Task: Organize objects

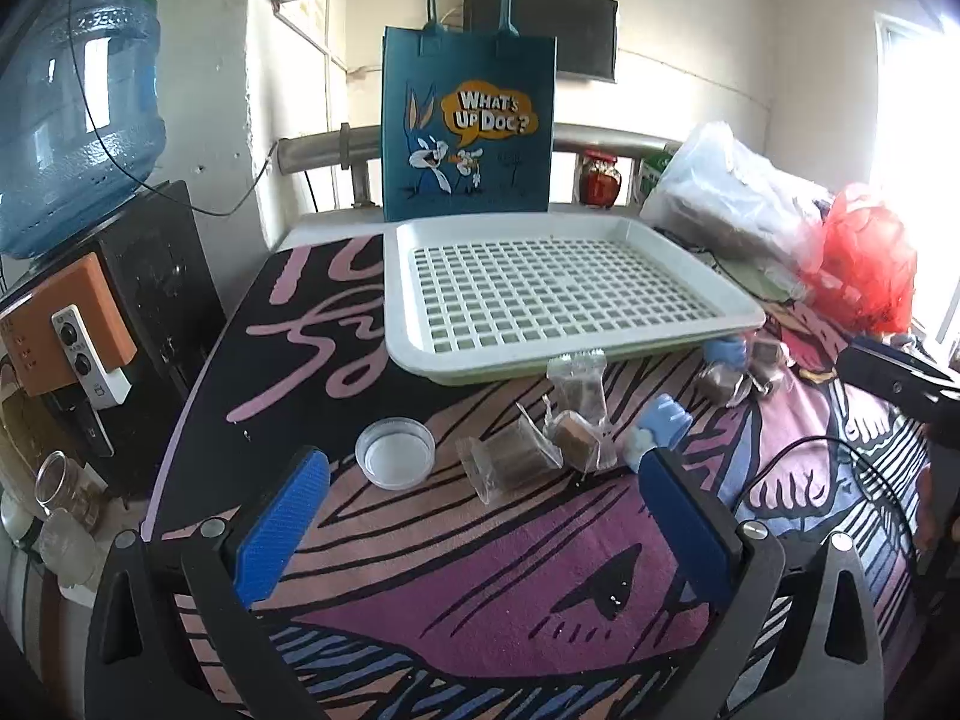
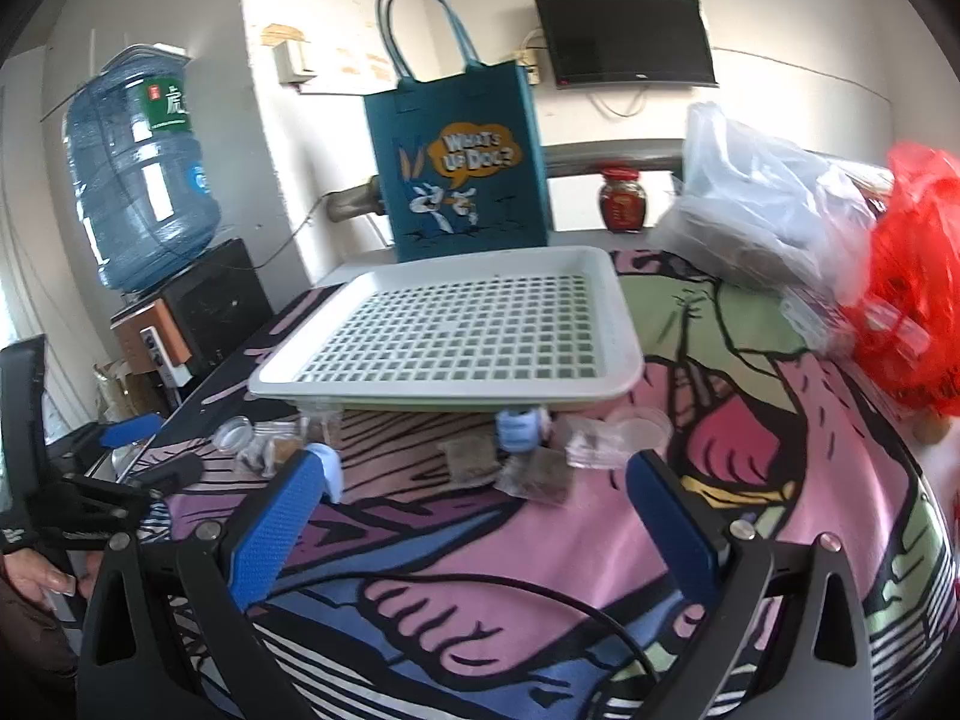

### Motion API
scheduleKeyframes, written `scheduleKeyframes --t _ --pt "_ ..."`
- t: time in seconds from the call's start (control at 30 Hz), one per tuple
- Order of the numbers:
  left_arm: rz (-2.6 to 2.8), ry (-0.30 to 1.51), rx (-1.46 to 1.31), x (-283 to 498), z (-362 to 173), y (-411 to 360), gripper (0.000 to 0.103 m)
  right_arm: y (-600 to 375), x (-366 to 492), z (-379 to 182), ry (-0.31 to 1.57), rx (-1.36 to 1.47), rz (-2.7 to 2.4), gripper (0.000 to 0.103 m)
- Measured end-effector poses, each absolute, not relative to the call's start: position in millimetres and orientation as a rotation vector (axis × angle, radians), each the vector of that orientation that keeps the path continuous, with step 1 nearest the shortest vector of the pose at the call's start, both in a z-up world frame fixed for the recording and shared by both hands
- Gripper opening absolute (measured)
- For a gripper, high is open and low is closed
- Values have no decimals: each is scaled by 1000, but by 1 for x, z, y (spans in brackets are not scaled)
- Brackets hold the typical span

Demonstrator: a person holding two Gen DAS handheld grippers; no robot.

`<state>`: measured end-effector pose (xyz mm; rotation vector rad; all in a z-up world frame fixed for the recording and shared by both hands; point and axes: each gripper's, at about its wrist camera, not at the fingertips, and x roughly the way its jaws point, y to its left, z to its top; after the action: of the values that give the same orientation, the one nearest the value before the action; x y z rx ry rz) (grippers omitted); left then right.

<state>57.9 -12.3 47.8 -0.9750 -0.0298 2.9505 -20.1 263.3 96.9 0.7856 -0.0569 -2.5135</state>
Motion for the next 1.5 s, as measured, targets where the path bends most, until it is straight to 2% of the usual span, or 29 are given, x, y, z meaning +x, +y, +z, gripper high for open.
scheduleKeyframes --t 0.2,0.43,0.6,1.0,1.5 --pt "2955 -113 -960 47 50 -16 103 271 -24 98 -77 760 -2539 103" --pt "2913 48 -961 40 40 16 103 255 -20 91 54 747 -2542 101" --pt "2899 33 -981 38 39 14 103 244 -21 85 126 782 -2514 97" --pt "2895 58 -1017 36 36 15 103 243 -24 84 129 806 -2500 97" --pt "2874 -13 -1058 29 35 6 103 242 -25 83 147 812 -2497 97"
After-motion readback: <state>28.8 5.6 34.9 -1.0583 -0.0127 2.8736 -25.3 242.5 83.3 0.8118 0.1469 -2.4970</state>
